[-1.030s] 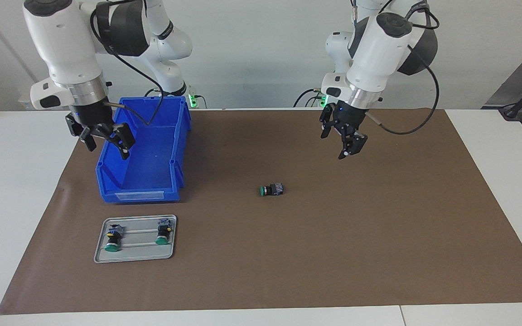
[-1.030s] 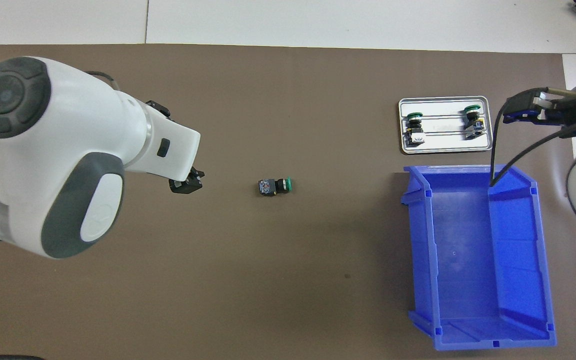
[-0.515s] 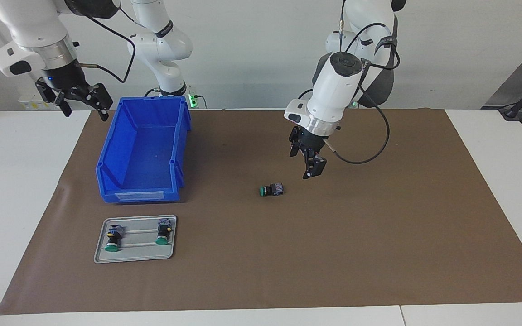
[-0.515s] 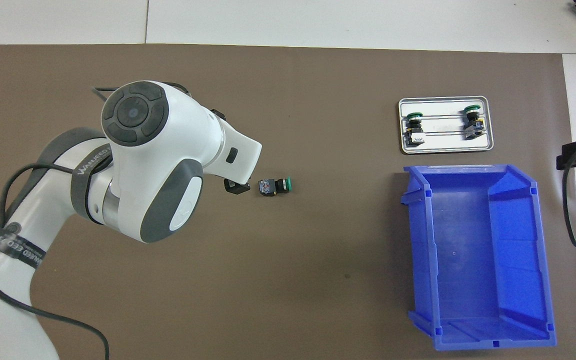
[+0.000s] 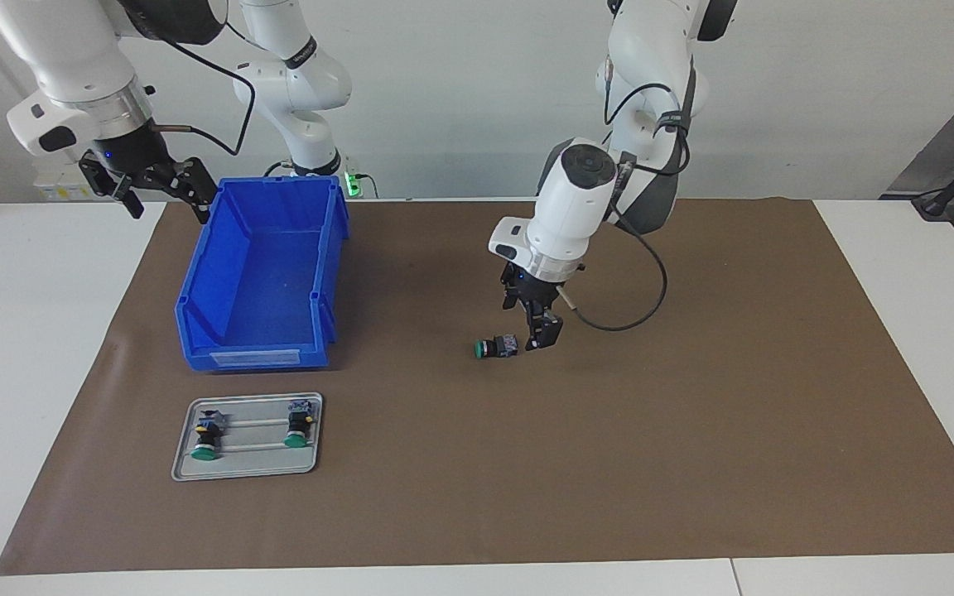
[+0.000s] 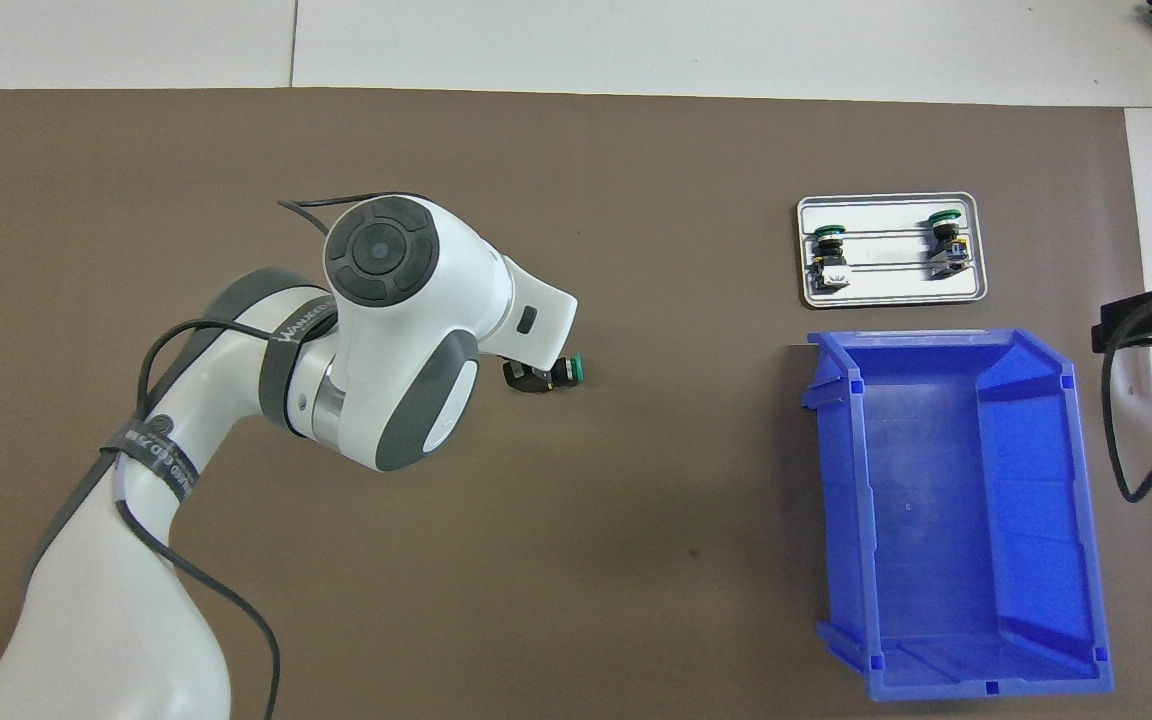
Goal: Place and press button with both arms
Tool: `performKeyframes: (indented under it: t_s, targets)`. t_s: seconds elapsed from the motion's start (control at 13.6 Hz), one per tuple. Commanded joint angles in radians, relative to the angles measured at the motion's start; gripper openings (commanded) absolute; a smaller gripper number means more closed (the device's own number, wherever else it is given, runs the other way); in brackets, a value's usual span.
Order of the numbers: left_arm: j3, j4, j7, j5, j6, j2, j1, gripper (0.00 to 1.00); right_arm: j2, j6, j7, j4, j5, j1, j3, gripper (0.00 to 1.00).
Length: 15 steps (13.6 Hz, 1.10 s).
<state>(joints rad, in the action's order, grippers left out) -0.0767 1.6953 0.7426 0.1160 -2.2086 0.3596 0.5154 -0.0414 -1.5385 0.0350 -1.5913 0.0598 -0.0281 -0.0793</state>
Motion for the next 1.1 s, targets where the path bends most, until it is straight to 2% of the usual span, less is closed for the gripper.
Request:
performKeyframes:
  t_s: [0.0,0.37,0.59,1.03]
  targets:
    - [0.02,-0.022,-0.031,-0.03,-0.065,0.064,0.038,0.96,-0.028,-0.023,-0.02,-0.032,-0.021,-0.042,-0.043,1.0]
    - [0.021,-0.003,-0.078,-0.051,-0.088,0.085,0.07,0.95,-0.023,-0.019,-0.015,-0.029,-0.021,-0.039,-0.045,1.0]
    - [0.021,0.053,-0.086,-0.058,-0.146,0.091,0.095,0.93,0.018,0.038,-0.009,0.037,-0.041,-0.038,-0.042,1.0]
    - [0.021,0.075,-0.109,-0.067,-0.238,0.102,0.097,0.9,0.011,0.041,0.04,0.027,-0.081,-0.05,-0.043,1.0]
